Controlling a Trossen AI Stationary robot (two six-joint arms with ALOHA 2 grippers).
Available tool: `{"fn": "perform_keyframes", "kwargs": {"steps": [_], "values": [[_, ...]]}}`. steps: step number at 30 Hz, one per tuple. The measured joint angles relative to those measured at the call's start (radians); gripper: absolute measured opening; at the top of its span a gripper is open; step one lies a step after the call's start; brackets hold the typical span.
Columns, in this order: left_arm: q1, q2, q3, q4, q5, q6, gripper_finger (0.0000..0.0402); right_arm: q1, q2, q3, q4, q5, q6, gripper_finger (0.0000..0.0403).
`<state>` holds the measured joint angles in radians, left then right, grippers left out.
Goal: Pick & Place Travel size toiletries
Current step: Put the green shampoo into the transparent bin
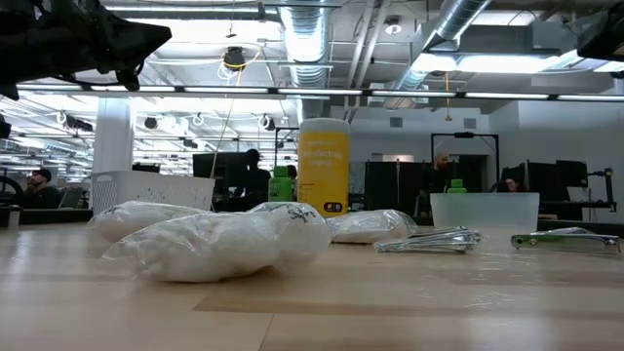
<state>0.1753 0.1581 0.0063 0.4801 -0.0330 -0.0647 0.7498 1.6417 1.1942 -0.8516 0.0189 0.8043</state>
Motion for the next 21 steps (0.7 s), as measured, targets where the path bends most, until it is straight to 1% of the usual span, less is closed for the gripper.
{"fn": "perform_keyframes", "kwargs": {"steps": [7, 13, 15, 21], "values": [[0.0, 0.0, 0.0, 0.0, 0.0, 0.0, 0.0001, 0.001, 0.0, 0.0, -0.003, 0.0, -0.002, 0.0132], [0.0, 0.0, 0.0, 0.0, 0.0, 0.0, 0.0001, 0.001, -0.001, -0.019, 0.007, -0.001, -0.001, 0.0116], [0.0, 0.0, 0.0, 0.0, 0.0, 0.0, 0.0001, 0.0, -0.004, -0.033, 0.026, -0.015, 0.0, 0.0111], [0.0, 0.0, 0.0, 0.0, 0.0, 0.0, 0.0001, -0.01, -0.008, -0.035, 0.027, -0.026, -0.007, 0.0086]]}}
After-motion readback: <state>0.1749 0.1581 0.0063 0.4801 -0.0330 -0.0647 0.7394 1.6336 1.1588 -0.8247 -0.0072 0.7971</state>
